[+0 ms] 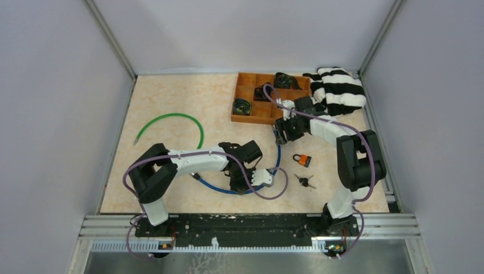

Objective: Lock with the key
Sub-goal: Move the distractor to the center of the board, then pick up the lock from the center of the board.

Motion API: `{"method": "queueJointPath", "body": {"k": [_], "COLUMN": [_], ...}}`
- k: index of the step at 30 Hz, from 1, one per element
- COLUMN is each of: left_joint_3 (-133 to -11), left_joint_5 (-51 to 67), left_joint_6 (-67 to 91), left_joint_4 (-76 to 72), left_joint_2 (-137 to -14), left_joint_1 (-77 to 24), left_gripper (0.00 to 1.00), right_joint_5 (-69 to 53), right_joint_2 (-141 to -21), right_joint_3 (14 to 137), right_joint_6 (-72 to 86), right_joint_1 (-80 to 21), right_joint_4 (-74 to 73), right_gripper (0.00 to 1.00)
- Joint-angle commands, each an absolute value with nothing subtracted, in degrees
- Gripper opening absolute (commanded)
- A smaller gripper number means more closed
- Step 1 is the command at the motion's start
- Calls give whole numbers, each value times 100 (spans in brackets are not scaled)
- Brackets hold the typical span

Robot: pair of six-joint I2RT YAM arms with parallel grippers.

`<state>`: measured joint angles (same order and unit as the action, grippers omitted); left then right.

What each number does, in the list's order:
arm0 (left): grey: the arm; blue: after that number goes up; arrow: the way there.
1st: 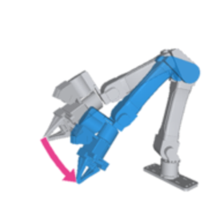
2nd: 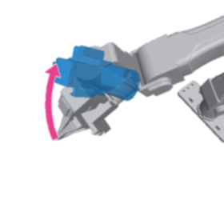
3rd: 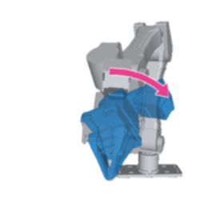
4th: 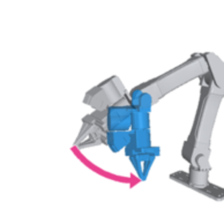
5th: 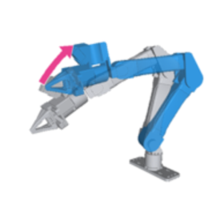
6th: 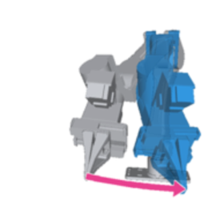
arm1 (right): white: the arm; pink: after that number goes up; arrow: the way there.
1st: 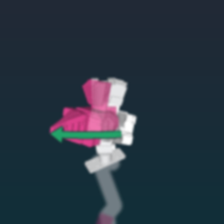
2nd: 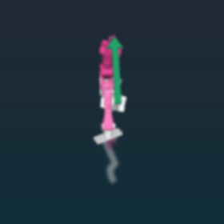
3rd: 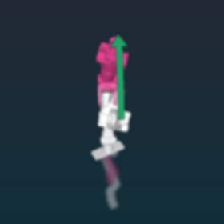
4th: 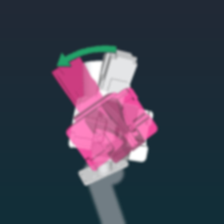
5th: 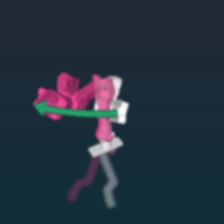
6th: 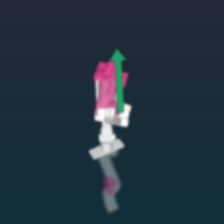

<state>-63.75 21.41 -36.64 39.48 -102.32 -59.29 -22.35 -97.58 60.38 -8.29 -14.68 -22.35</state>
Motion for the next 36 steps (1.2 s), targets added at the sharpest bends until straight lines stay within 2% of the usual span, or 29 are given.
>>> {"method": "queueJointPath", "body": {"k": [1, 13, 19, 28, 36], "left_joint_3": [-6382, -6231, -6177, -6053, -5781], "left_joint_5": [2198, 2129, 2061, 1786, 1892], "left_joint_6": [-3730, -3687, -3675, -3699, -3803], "left_joint_4": [3313, 3199, 3143, 3183, 3762], "left_joint_2": [-10297, -10172, -10065, -9821, -9017], "left_joint_1": [-6012, -6021, -6020, -6006, -5448], "left_gripper": [6, 19, 30, 47, 72], "right_joint_5": [-1715, -1059, -521, 90, 301], "right_joint_2": [-9794, -10143, -10182, -10210, -9980], "right_joint_3": [6084, 6167, 6023, 5766, 5568], "right_joint_6": [-773, -906, -1009, -916, -754], "right_joint_1": [-1737, -2224, -2443, -2470, -2470], "right_joint_4": [-1814, -1573, -1394, -1113, -1050], "right_gripper": [60, 52, 46, 27, 11]}}
